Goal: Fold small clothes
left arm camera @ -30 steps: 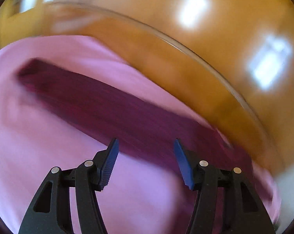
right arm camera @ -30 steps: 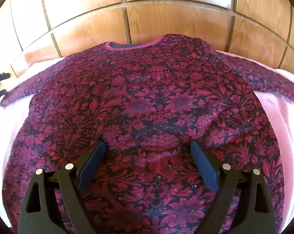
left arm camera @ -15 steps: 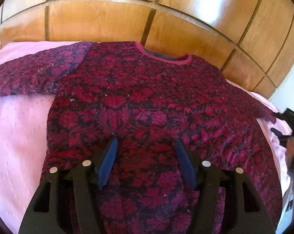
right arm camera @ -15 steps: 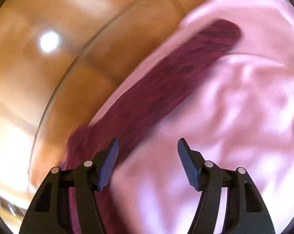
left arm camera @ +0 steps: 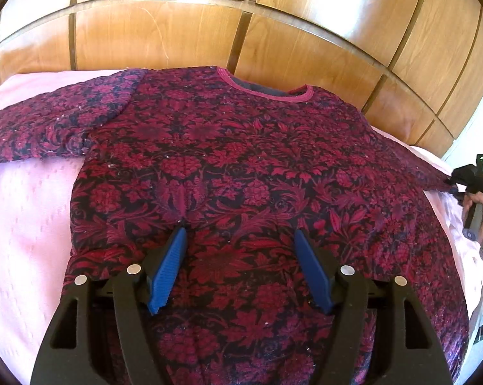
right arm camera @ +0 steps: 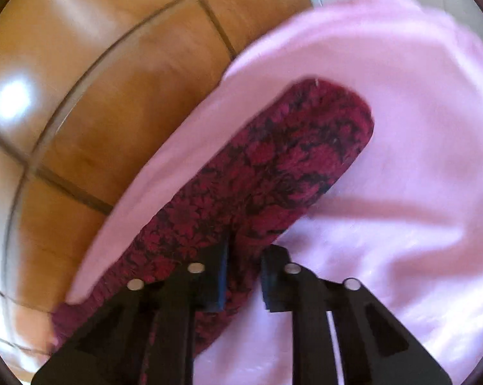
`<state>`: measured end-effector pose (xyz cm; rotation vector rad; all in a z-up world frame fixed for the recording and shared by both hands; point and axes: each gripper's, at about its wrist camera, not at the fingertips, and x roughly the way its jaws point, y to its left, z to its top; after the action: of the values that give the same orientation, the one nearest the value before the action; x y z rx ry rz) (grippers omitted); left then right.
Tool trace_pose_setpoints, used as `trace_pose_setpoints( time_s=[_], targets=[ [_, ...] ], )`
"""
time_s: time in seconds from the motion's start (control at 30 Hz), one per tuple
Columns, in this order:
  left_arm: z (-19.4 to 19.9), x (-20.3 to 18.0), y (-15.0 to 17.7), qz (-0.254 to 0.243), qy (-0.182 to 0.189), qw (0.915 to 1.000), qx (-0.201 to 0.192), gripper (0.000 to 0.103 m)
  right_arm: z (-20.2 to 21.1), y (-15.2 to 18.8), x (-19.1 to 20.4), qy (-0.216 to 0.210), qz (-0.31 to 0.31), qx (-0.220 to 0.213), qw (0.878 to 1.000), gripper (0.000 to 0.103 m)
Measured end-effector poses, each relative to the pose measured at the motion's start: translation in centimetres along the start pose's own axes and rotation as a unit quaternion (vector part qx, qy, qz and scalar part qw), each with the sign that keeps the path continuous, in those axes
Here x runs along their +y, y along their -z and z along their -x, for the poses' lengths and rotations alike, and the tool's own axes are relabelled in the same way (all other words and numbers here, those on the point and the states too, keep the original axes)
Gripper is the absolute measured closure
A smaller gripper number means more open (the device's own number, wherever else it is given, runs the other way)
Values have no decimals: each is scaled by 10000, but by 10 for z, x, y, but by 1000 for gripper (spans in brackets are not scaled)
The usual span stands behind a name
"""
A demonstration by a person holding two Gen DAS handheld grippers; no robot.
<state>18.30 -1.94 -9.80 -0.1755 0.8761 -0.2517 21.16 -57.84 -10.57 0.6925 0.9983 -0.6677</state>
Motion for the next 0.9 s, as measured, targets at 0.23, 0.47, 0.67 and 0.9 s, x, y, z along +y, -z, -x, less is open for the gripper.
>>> trace_pose_setpoints(
  time_s=[0.23, 0.47, 0.67, 0.9],
  targets=[
    [-2, -3, -2, -38, 14, 10000, 60, 31, 26, 20, -31, 870, 345, -354, 9950, 95],
    [1, -2, -4, -46, 55, 9999, 88, 30, 62, 43, -30, 361, 327, -413, 9980, 62],
    [22, 4, 7, 29, -133, 9999, 42, 30, 111, 100, 11, -1255, 1341, 393, 9822, 56],
    [76, 34, 45, 34, -965, 9953, -65, 30, 145, 236, 39, -2147, 2674, 1793, 9221, 60]
  ],
)
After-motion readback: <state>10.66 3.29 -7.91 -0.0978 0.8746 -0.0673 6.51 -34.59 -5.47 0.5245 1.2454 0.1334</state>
